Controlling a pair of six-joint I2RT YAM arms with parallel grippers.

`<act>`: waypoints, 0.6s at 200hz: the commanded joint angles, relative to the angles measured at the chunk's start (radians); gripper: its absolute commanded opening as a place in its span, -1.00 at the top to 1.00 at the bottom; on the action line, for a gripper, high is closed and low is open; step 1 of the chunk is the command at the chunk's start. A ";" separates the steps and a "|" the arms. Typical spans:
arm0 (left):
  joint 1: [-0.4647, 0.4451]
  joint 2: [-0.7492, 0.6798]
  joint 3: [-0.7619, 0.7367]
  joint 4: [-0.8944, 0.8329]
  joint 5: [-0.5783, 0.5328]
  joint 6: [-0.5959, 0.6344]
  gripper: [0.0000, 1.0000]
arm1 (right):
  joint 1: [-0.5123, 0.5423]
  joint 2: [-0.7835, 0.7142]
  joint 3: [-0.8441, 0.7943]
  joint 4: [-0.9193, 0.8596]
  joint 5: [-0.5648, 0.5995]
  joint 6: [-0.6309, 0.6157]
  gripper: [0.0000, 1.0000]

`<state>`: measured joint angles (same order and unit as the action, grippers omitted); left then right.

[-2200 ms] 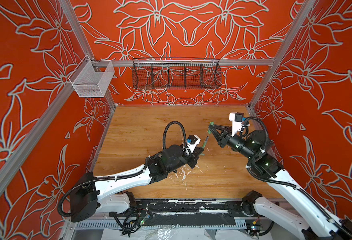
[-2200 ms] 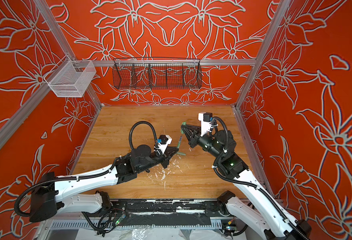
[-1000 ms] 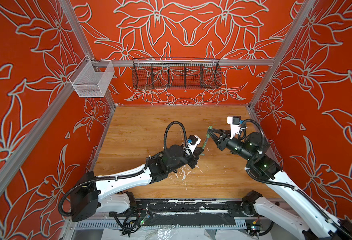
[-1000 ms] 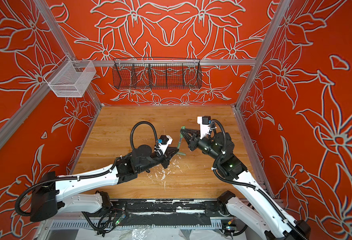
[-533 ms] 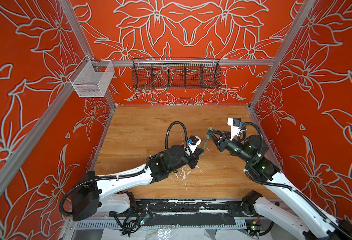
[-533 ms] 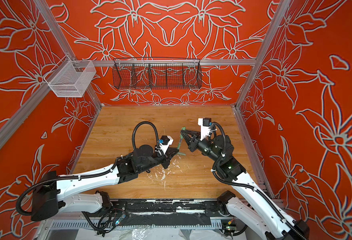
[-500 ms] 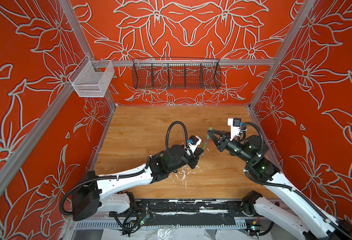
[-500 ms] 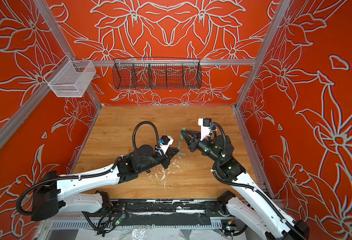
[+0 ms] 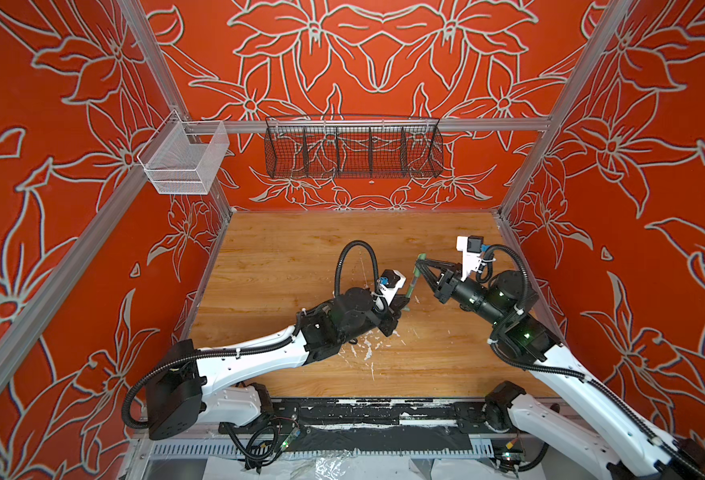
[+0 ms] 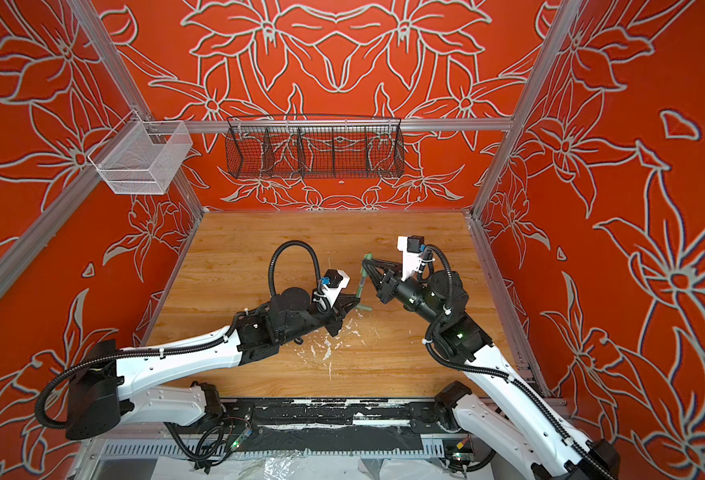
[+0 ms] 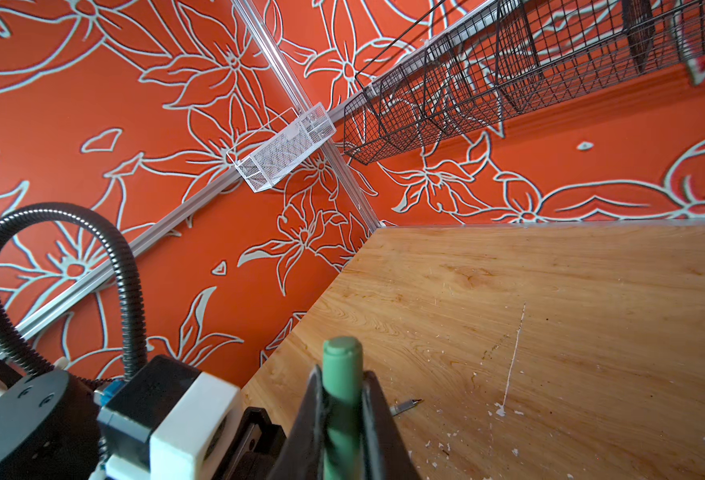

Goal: Insert the pens into the pen caps

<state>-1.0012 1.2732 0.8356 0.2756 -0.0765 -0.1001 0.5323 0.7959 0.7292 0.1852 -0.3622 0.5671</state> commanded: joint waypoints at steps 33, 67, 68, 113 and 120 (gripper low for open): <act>-0.001 -0.041 0.013 0.050 -0.010 0.024 1.00 | 0.011 -0.008 0.029 -0.086 -0.026 -0.070 1.00; -0.002 -0.049 0.026 0.043 0.027 0.030 1.00 | 0.012 0.003 0.031 -0.085 0.030 -0.045 1.00; -0.001 -0.048 0.026 0.043 0.027 0.030 1.00 | 0.011 0.003 0.031 -0.085 0.032 -0.045 1.00; -0.002 -0.044 0.021 0.054 0.027 0.028 1.00 | 0.012 0.012 0.012 0.023 0.038 0.036 1.00; -0.002 -0.045 0.020 0.053 0.026 0.031 1.00 | 0.012 0.012 0.014 0.027 0.040 0.043 1.00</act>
<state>-1.0016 1.2602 0.8356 0.2707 -0.0624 -0.0860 0.5385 0.8040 0.7433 0.1703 -0.3340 0.5552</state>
